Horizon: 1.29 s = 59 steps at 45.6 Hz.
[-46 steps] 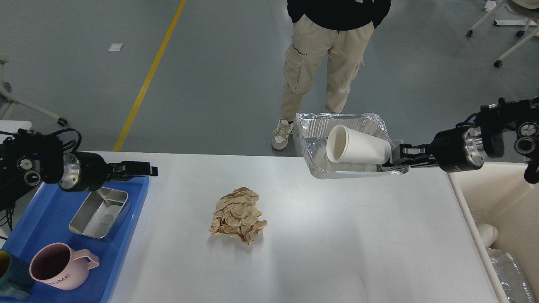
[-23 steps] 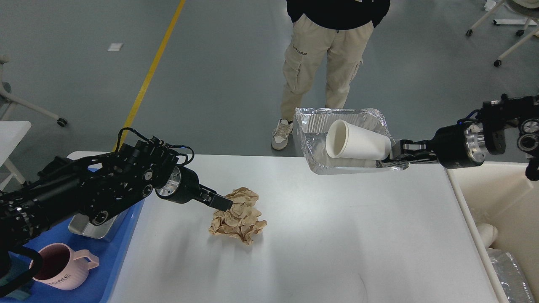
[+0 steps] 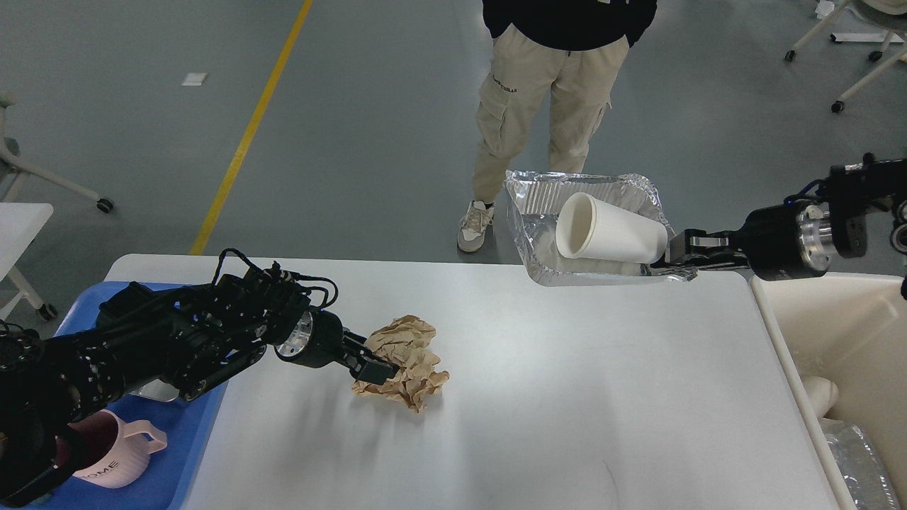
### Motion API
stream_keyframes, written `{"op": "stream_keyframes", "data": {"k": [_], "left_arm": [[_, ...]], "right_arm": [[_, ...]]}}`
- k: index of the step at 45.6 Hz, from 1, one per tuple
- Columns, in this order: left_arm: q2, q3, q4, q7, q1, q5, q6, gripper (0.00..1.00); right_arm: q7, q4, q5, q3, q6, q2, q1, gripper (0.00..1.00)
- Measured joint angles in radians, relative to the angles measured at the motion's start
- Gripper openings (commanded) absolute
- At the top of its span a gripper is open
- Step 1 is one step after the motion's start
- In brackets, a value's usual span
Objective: Tidy desktop
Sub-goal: 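Reach the left gripper to the crumpled brown paper and grasp it, then lift the crumpled paper high with the left gripper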
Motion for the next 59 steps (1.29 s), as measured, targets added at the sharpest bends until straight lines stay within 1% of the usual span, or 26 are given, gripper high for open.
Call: {"op": "stream_keyframes", "data": {"k": [2,6,11,18,25,31,35,38,43,44,47,49,50,51,59], "left_arm": [[0.002,0.025,0.004,-0.021,-0.002,-0.004,0.011,0.34],[0.001,0.051,0.038,-0.042,-0.004,-0.009,0.019,0.33],[-0.004,0.061,0.093,-0.057,0.006,-0.011,0.024,0.19],[0.000,0.062,0.112,-0.092,0.011,-0.012,0.027,0.11],[0.002,0.056,0.104,-0.118,0.004,-0.016,0.025,0.10],[0.033,0.044,0.059,-0.131,-0.005,-0.062,0.021,0.10],[0.095,0.039,-0.017,-0.131,-0.014,-0.113,0.021,0.10],[0.159,0.034,-0.112,-0.132,-0.024,-0.136,0.021,0.10],[0.297,0.013,-0.294,-0.130,-0.040,-0.147,0.024,0.11],[0.366,0.002,-0.369,-0.128,-0.042,-0.147,0.026,0.11],[0.423,-0.007,-0.421,-0.128,-0.042,-0.148,0.027,0.12],[0.486,-0.021,-0.469,-0.128,-0.042,-0.148,0.029,0.12],[0.514,-0.031,-0.490,-0.129,-0.040,-0.149,0.029,0.12],[0.573,-0.059,-0.538,-0.132,-0.035,-0.154,0.029,0.12],[0.753,-0.198,-0.696,-0.135,-0.010,-0.242,0.026,0.13]], "right_arm": [[0.000,0.000,0.000,0.000,0.000,-0.001,-0.002,0.00],[0.000,0.000,0.000,0.000,0.000,-0.003,-0.010,0.00],[0.000,0.000,0.000,0.001,0.000,-0.011,-0.017,0.00],[0.000,0.000,0.000,0.001,0.000,-0.014,-0.021,0.00],[0.000,-0.001,0.000,0.001,0.000,-0.013,-0.021,0.00],[0.000,-0.005,0.000,0.001,0.000,-0.012,-0.022,0.00],[0.000,-0.006,0.000,-0.001,0.000,-0.011,-0.022,0.00],[0.000,-0.007,-0.001,-0.007,0.000,-0.010,-0.024,0.00],[0.000,-0.009,-0.003,-0.012,0.000,-0.006,-0.028,0.00],[0.000,-0.010,-0.003,-0.014,0.000,-0.003,-0.029,0.00],[0.000,-0.011,-0.004,-0.015,0.000,-0.001,-0.029,0.00],[-0.001,-0.012,-0.006,-0.018,0.000,0.001,-0.030,0.00],[-0.001,-0.013,-0.007,-0.019,0.000,0.002,-0.031,0.00],[-0.001,-0.016,-0.009,-0.020,0.000,0.003,-0.032,0.00],[-0.002,-0.022,-0.013,-0.023,0.000,0.009,-0.048,0.00]]}}
